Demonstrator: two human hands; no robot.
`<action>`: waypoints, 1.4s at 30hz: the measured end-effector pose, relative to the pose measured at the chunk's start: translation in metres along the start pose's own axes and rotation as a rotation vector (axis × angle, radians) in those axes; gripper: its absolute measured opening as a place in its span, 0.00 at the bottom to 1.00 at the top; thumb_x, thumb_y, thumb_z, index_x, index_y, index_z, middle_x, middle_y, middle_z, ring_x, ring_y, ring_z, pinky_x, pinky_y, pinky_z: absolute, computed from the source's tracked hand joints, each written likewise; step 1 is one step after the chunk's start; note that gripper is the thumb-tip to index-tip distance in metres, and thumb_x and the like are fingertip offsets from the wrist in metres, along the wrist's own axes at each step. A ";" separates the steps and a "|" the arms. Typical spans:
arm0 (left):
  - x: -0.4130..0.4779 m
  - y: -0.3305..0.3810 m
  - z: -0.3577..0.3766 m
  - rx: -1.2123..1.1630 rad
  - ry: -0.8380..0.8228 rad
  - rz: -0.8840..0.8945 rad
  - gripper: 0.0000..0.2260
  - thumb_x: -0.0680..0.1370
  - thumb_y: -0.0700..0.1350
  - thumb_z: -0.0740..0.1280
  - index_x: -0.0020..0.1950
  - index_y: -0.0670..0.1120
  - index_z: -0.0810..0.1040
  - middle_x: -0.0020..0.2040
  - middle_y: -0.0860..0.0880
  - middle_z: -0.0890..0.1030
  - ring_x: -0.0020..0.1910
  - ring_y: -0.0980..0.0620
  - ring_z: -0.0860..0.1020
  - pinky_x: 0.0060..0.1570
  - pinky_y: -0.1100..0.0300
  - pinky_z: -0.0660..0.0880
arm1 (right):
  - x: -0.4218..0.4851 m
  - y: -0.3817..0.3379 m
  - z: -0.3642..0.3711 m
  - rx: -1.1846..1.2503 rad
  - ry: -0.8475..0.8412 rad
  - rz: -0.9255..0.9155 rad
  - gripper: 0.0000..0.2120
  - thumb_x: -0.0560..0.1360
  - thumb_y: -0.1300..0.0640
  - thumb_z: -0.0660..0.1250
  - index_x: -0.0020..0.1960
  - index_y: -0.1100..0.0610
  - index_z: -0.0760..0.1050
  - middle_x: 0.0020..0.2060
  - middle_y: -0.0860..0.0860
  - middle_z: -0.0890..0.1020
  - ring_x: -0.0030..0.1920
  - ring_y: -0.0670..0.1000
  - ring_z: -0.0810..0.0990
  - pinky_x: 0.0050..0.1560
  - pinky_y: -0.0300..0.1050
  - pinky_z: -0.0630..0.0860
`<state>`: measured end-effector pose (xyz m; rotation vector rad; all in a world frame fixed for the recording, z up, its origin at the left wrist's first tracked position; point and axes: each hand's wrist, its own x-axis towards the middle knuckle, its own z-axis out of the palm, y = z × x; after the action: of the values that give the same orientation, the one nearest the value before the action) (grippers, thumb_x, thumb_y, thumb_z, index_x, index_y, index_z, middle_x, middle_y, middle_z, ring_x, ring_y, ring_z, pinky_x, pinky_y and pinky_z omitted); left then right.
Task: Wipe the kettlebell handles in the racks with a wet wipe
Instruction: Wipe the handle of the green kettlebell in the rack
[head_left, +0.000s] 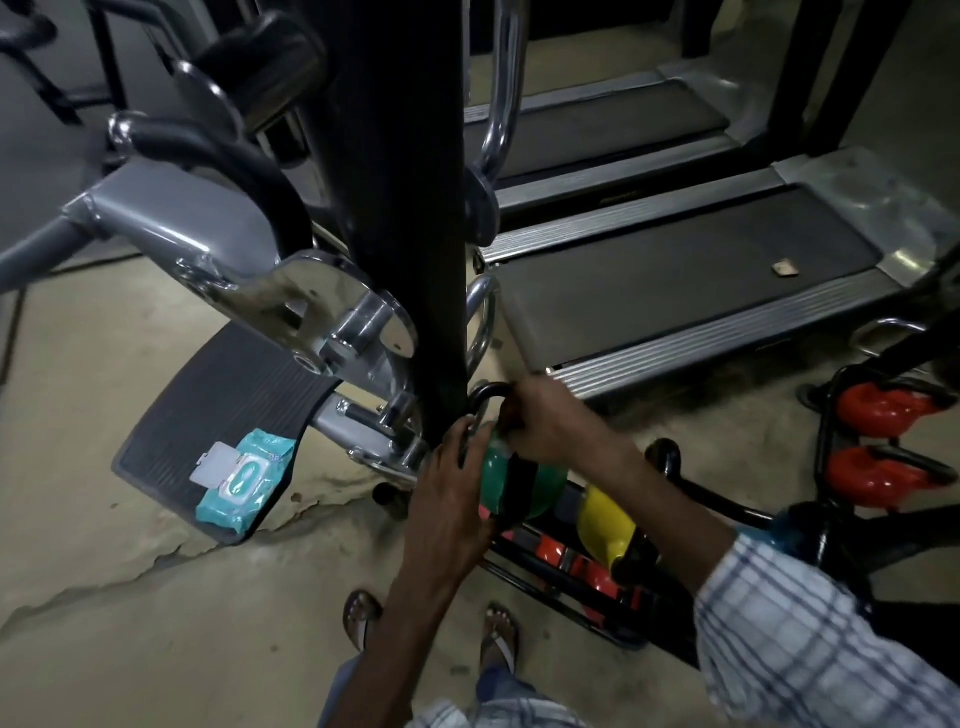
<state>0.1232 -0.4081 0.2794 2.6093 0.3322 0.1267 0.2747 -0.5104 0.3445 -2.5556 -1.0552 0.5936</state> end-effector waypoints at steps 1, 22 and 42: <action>0.000 0.000 0.000 -0.008 0.010 -0.005 0.49 0.66 0.54 0.79 0.81 0.54 0.56 0.80 0.49 0.58 0.73 0.44 0.68 0.64 0.48 0.75 | -0.004 0.001 0.007 -0.020 -0.001 -0.047 0.08 0.70 0.57 0.69 0.44 0.59 0.85 0.39 0.54 0.85 0.43 0.52 0.84 0.40 0.37 0.70; 0.004 -0.009 -0.007 -0.016 -0.132 0.187 0.47 0.70 0.48 0.77 0.80 0.64 0.51 0.81 0.46 0.54 0.73 0.43 0.68 0.61 0.47 0.76 | -0.100 -0.021 0.139 0.754 0.771 0.266 0.09 0.69 0.66 0.76 0.39 0.55 0.78 0.40 0.45 0.76 0.41 0.42 0.78 0.41 0.33 0.73; -0.007 0.013 -0.010 0.096 -0.110 0.080 0.52 0.65 0.44 0.81 0.79 0.67 0.53 0.80 0.49 0.55 0.73 0.46 0.68 0.56 0.52 0.78 | -0.065 0.009 0.144 1.087 0.551 0.455 0.11 0.75 0.65 0.65 0.48 0.56 0.85 0.43 0.48 0.87 0.45 0.48 0.85 0.52 0.51 0.82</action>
<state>0.1178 -0.4159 0.2944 2.7125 0.1998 -0.0055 0.1686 -0.5451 0.2327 -1.7490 0.0934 0.3570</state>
